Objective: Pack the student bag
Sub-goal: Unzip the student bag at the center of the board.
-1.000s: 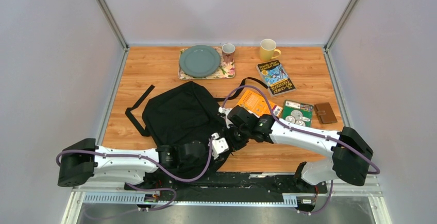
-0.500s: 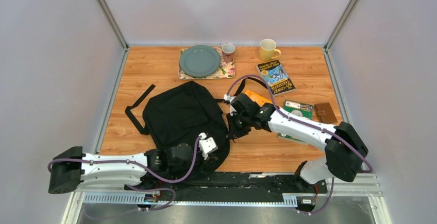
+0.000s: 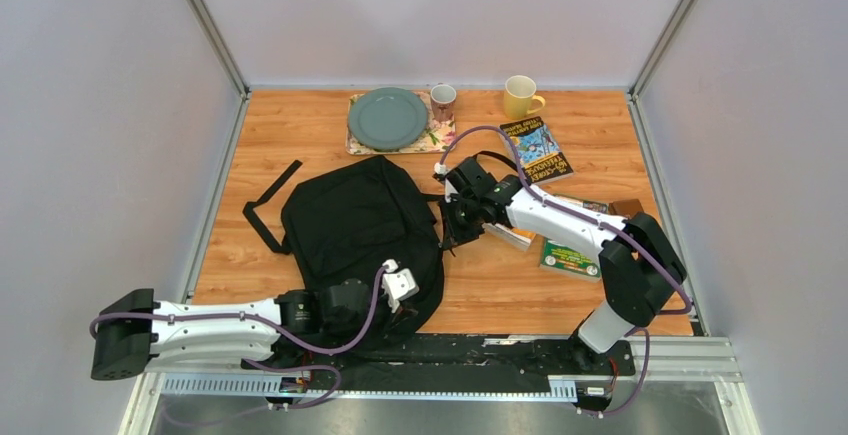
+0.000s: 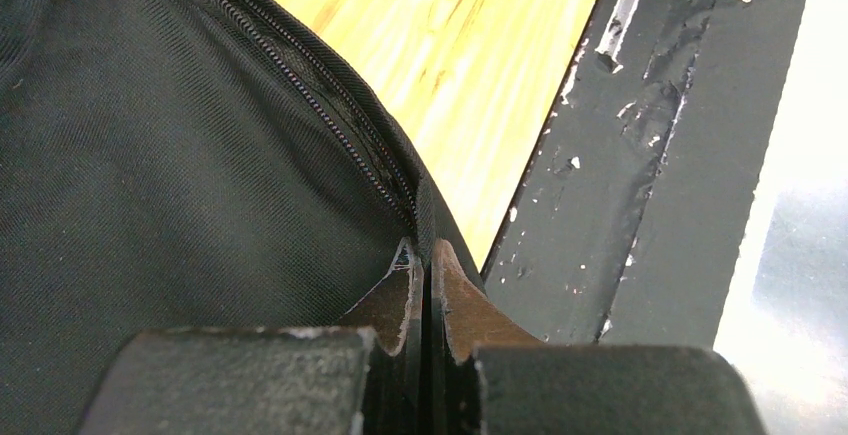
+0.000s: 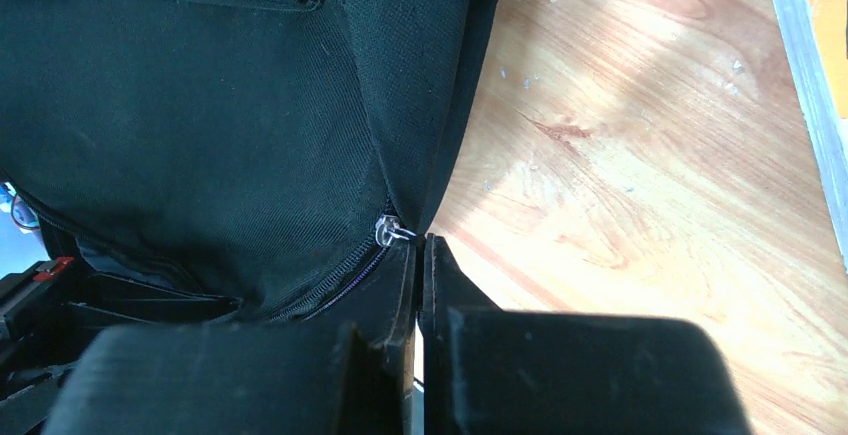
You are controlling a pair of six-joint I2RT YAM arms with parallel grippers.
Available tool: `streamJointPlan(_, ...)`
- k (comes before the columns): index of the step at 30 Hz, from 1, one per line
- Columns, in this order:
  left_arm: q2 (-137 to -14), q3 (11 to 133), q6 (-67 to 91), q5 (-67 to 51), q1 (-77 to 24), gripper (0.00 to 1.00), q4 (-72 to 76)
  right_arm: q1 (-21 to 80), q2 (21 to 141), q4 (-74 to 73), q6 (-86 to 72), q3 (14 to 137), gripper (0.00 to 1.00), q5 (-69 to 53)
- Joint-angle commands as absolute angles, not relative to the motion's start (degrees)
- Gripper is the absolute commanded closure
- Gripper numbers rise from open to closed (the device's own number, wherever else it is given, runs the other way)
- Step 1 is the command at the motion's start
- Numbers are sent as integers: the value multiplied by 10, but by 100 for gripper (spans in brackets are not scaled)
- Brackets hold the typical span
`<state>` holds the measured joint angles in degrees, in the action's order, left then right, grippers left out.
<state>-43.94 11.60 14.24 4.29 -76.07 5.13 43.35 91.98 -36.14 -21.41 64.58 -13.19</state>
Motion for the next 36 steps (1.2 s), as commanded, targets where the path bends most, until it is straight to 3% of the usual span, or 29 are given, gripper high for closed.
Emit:
streamJointPlan(1, -453, 98, 167, -28, -773, 100, -48, 383, 913, -275, -228, 679, 100, -40)
streamJointPlan(12, -486, 115, 124, -11, -780, 100, -71, 383, 897, -161, -318, 664, 100, -98)
streamJointPlan(17, -519, 131, 103, -29, -780, 100, -51, 380, 913, -166, -338, 691, 100, -19)
streamJointPlan(21, -518, 132, 92, -10, -780, 100, -47, 375, 930, -171, -331, 709, 100, 22)
streamJointPlan(25, -498, 134, 116, 60, -780, 99, -54, 365, 951, -159, -310, 724, 100, -36)
streamJointPlan(26, -491, 137, 125, 95, -780, 85, -54, 363, 956, -156, -303, 727, 96, -62)
streamJointPlan(28, -469, 137, 141, 112, -780, 74, -27, 361, 971, -183, -280, 750, 89, -67)
streamJointPlan(32, -432, 154, 152, 181, -780, 41, 11, 345, 976, -241, -244, 779, 60, -121)
streamJointPlan(36, -416, 211, 155, 217, -780, 33, -43, 322, 914, -275, -234, 739, 45, -86)
